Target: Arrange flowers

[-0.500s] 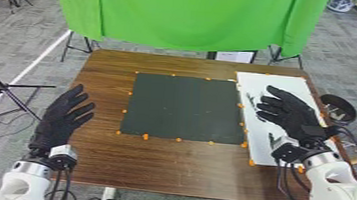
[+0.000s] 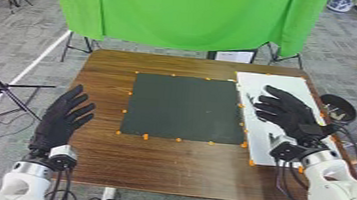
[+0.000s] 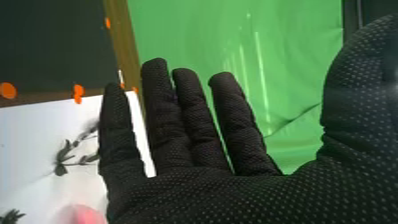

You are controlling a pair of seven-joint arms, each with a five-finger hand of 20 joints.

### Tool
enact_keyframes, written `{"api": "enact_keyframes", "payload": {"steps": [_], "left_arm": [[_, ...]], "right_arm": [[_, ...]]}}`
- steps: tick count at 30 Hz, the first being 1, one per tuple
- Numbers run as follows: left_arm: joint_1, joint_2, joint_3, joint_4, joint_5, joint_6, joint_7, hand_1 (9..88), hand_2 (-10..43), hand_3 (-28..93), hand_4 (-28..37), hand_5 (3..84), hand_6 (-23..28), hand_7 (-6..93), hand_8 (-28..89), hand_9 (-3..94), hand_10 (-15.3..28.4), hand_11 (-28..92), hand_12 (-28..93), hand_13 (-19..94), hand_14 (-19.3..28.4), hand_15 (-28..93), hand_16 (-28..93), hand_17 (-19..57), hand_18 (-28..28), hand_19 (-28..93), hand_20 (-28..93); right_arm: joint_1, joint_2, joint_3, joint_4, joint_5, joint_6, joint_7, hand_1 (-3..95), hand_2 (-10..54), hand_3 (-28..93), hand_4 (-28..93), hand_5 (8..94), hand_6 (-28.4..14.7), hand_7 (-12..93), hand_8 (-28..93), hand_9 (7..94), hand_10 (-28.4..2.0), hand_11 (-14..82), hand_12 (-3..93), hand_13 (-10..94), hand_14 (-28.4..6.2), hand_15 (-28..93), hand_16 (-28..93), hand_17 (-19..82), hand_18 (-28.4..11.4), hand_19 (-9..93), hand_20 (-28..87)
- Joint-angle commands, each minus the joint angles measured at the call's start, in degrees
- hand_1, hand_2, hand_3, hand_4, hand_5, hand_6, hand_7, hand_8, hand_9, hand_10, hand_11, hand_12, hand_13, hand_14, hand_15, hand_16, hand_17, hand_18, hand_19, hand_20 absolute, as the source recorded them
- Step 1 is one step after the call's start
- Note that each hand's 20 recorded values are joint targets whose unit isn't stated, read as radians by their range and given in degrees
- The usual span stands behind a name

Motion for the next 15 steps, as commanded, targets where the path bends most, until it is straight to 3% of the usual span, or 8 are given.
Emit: {"api": "enact_keyframes", "payload": {"steps": [1,8,9,13,15], "left_arm": [[0.0,-0.08,-0.46,0.16,0.37,-1.23,-0.56,28.4,-6.8,67,-28.1,23.1,2.8,22.0,-12,17.6,10.9,22,16,16,15.4,31,0,-9.5,24.6,41,8],[-0.2,0.06,-0.30,0.24,0.40,-1.23,-0.75,28.3,-6.8,67,-28.2,23.3,2.9,22.2,-12,17.8,10.8,22,17,16,15.3,32,1,-9.4,23.7,40,8],[-0.2,0.11,-0.26,0.28,0.27,-1.04,-0.63,28.3,-6.9,68,-28.2,23.3,2.9,22.2,-12,17.8,10.8,22,17,16,15.2,32,1,-9.5,23.7,40,8],[0.4,0.09,-0.54,0.03,0.33,-0.58,-0.30,28.3,-7.0,68,-28.1,23.4,2.9,22.3,-12,18.0,10.9,22,17,16,15.3,32,1,-9.4,23.3,40,8],[1.2,-0.01,-1.07,-0.25,0.34,-0.75,-0.55,28.4,-6.9,68,-28.1,23.5,2.9,22.3,-12,18.2,10.8,23,17,16,15.4,32,1,-9.3,23.2,40,8]], "right_arm": [[1.2,1.0,-0.5,0.5,0.0,0.1,-0.5,17.3,-9.5,86,-28,36.1,-3.3,27,-16,40.3,-12.5,18.4,21.4,35,-9.9,30,19,9,-20.8,47,24],[0.5,3.0,0.2,-0.4,-0.7,1.3,0.1,17.3,-9.5,86,-28,37.0,-4.4,25,-15,41.0,-13.0,16.9,20.3,36,-9.6,28,19,9,-20.6,47,24],[0.3,3.8,0.0,-1.3,-3.2,3.8,1.3,17.4,-9.5,85,-28,36.9,-4.3,25,-15,41.1,-12.9,17.9,20.7,36,-9.8,29,20,9,-20.5,49,25],[-0.7,8.0,-0.7,-4.4,-22.2,11.9,5.6,22.9,-9.5,82,-28,44.7,-3.2,33,-18,51.7,-13.3,42.0,27.4,47,-11.4,71,22,22,-19.1,75,41],[-1.6,10.3,-0.7,-5.9,-31.5,13.5,9.0,27.0,-9.5,80,-28,51.5,-1.5,36,-19,59.4,-12.3,46.3,28.8,54,-10.9,75,25,27,-18.4,83,45]]}}
